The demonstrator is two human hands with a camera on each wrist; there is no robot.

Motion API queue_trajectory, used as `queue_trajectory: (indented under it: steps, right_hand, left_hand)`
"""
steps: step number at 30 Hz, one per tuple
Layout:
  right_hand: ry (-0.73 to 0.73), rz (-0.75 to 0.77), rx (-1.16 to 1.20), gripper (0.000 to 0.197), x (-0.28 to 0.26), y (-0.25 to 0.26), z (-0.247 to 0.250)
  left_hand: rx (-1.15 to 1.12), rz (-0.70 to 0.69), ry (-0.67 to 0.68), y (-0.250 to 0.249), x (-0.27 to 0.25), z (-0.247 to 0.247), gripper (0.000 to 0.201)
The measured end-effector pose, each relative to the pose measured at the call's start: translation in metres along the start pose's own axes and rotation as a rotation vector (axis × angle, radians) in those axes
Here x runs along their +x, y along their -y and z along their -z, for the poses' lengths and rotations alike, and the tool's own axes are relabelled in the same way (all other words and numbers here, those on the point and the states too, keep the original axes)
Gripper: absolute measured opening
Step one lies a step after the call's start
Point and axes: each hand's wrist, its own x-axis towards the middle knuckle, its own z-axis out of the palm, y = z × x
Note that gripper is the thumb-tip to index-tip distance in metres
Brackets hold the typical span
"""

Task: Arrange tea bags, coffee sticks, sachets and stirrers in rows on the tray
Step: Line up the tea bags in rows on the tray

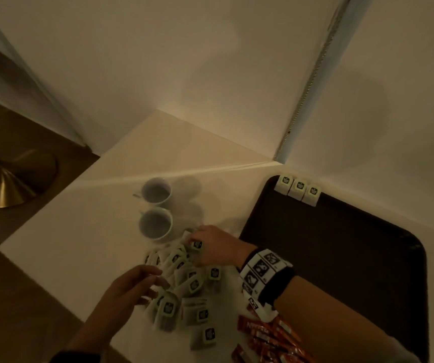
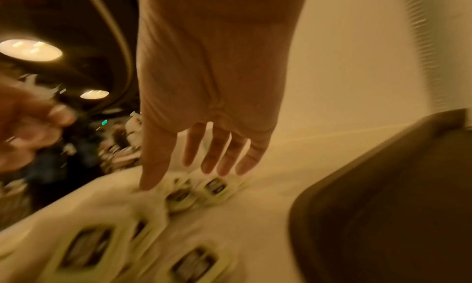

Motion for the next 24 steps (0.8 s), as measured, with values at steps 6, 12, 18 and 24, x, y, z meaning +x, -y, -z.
queue_trajectory:
  steps: [6,12,18,24]
  right_hand:
    - [-0.056,0.019,-0.158,0.067,0.014,0.024,-0.03]
    - [-0.146,0.055,-0.091,0.02,0.018,0.033,-0.034]
    - [-0.141,0.048,-0.101,0.016,0.016,0.032,-0.029]
    - [-0.133,0.085,0.034,0.019,0.005,0.043,0.001]
  left_hand:
    - [0.046,-0.019,0.012,0.015,-0.011,0.017,0.018]
    - [0.012,-0.099,0.043,0.015,-0.014,0.024,0.017]
    - [0.023,-0.18,0.029,0.007,-0.01,0.023,0.019]
    - [0.122,-0.329,-0.075,-0.009,0.006,0.012,0.02]
